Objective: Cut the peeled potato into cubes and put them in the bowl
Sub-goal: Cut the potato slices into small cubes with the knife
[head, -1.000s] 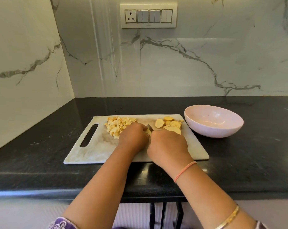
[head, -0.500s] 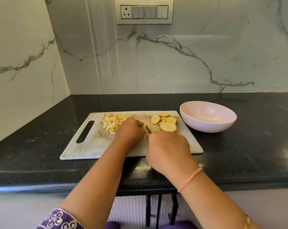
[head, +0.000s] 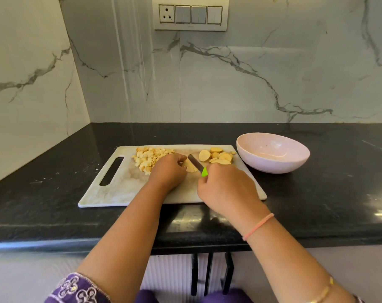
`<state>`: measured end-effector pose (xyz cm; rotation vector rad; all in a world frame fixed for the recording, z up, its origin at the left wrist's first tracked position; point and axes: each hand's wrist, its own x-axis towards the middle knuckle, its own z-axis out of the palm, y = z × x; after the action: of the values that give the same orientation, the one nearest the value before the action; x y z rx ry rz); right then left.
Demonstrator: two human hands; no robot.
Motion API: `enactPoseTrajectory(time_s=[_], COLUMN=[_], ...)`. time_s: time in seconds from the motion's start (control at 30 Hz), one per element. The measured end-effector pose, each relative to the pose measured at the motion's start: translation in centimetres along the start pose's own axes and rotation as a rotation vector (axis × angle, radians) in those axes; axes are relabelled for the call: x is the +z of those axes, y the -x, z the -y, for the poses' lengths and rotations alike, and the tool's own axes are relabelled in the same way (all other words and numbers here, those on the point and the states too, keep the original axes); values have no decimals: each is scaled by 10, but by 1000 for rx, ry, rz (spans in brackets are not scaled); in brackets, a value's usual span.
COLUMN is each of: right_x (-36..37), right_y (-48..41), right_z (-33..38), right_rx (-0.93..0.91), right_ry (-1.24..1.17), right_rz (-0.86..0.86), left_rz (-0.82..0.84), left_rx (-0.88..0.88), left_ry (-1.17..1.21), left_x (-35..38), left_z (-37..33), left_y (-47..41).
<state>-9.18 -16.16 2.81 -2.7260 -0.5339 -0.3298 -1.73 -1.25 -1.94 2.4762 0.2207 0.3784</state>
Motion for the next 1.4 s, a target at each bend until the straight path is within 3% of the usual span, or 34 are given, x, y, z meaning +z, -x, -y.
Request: enactPoseTrajectory(time_s=[0.27, 0.57, 1.1, 1.4], right_x=[15, 29, 36, 2], right_y=[-23, -14, 16, 35], right_z=[12, 23, 30, 13], right_rx=[39, -73, -111, -69], right_ry=[41, 165, 166, 58], right_rz=[33, 3, 19, 21], left_rz=[-56, -88, -122, -144], left_rx=[-51, -63, -54, 1], left_ry=[177, 183, 147, 73], left_x=[4, 8, 8, 6], left_z=[5, 11, 11, 5], left_y=[-5, -7, -5, 0])
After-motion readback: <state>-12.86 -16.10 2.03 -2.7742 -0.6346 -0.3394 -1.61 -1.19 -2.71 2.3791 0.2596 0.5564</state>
